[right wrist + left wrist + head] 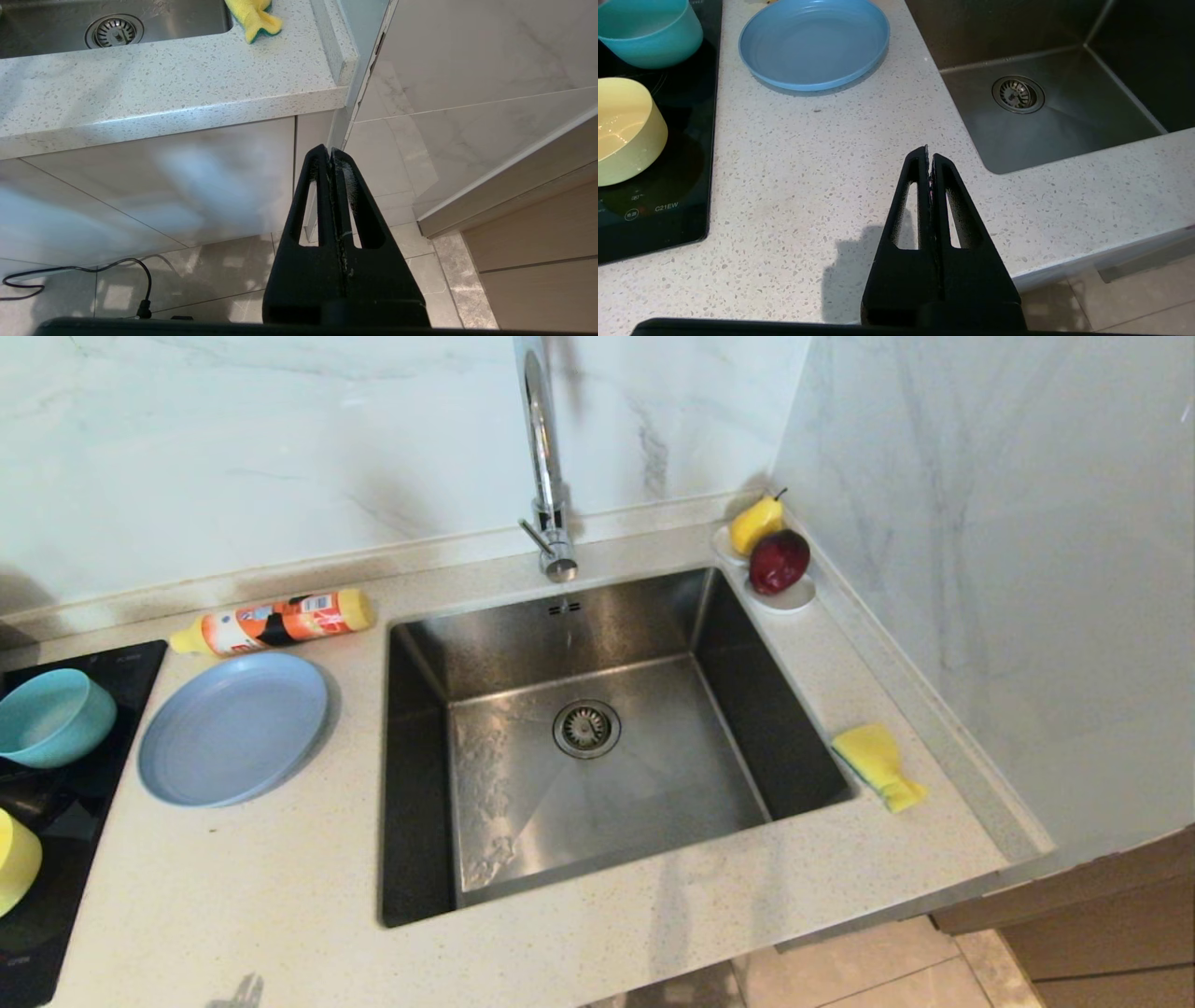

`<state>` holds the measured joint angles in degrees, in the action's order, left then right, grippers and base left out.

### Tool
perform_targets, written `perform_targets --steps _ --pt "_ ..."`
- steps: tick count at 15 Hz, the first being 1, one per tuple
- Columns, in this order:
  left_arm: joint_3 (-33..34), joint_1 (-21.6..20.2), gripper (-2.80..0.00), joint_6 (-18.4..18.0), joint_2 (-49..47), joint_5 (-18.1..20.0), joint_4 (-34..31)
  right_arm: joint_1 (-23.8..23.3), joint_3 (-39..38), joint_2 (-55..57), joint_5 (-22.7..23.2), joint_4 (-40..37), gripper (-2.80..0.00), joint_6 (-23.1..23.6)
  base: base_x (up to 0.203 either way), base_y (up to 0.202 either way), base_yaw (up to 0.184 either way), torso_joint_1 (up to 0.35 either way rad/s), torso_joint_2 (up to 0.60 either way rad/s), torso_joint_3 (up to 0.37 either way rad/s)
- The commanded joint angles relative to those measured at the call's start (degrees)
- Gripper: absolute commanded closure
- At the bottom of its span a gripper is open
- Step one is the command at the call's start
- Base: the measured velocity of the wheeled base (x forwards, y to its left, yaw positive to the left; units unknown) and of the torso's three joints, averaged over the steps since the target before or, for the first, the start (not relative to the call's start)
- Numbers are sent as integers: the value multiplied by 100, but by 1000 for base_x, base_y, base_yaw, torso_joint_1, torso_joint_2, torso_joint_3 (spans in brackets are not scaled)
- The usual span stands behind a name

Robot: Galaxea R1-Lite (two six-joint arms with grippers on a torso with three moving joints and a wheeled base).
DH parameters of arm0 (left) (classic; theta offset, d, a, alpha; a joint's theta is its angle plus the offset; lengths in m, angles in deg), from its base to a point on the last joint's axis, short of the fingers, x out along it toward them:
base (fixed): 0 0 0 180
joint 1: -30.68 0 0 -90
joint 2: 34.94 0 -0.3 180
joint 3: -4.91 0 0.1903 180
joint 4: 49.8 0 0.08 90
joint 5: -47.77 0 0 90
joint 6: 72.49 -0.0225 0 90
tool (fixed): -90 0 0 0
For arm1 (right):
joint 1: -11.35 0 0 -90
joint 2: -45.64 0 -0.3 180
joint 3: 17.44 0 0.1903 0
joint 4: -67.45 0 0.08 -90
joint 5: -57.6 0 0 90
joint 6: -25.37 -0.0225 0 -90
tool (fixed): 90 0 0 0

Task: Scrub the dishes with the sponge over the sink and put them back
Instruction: Place the bowl on the plate

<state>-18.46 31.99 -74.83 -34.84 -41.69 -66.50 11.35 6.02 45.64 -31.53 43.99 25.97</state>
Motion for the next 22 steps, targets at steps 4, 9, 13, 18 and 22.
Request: perform_targets --steps 4,9,13,18,22 --pt "229 9 0 14 -1 7 10 0 -1 9 1 1 0 2 0 0 0 0 0 0" --pt "229 0 0 321 -1 -195 36 0 -1 9 1 1 0 2 0 0 0 0 0 0" --pt "229 0 0 314 -1 -248 19 0 -1 9 1 1 0 2 0 0 0 0 0 0" --pt "-1888 0 0 205 -195 -569 -790 0 -1 9 1 1 0 2 0 0 0 0 0 0" --pt "-3786 5 0 15 -1896 -1505 -1417 0 -1 9 1 1 0 2 0 0 0 0 0 0"
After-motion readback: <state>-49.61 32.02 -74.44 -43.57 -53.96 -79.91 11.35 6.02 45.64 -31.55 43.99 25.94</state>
